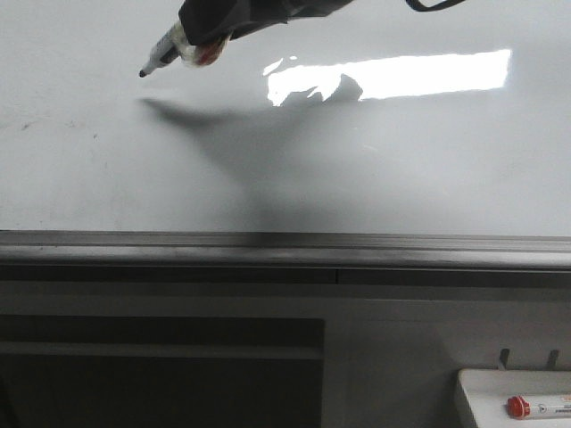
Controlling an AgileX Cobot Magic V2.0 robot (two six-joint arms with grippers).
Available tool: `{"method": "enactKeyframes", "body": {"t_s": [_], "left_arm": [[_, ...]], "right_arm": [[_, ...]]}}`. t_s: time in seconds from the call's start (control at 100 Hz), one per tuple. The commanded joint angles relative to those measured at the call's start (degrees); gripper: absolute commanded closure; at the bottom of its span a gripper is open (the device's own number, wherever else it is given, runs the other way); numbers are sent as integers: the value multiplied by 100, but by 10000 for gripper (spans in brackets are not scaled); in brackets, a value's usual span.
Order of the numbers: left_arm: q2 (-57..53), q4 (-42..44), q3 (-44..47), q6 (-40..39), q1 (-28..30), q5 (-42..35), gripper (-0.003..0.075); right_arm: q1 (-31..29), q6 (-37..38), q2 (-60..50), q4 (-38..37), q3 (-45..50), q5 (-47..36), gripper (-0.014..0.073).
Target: Write number 2 on whiteboard
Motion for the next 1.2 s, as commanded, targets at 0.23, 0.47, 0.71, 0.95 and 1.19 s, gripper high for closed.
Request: {"method": "enactKeyframes", "body": {"t_s": [0.23,0.47,0.71,0.95,1.19], "left_arm": [[93,-109,-108,-81,-23,-478,741],[93,-123,-108,-81,-23,-478,741],[93,-123,-108,-81,-23,-478,741],[93,-123,-46,-81,-23,-756,741],[93,-139,6,-81,-23,-948,741]], "right_arm": [[-191,-13,100,57,-215,-290,636],[-563,-13,224,66,-226,-207,636],[-876,-13,65,66,-518,53,636],[-1342,-13,-320,54,-586,390,636],[-1754,43,-578,67,-272,1112,643]]}}
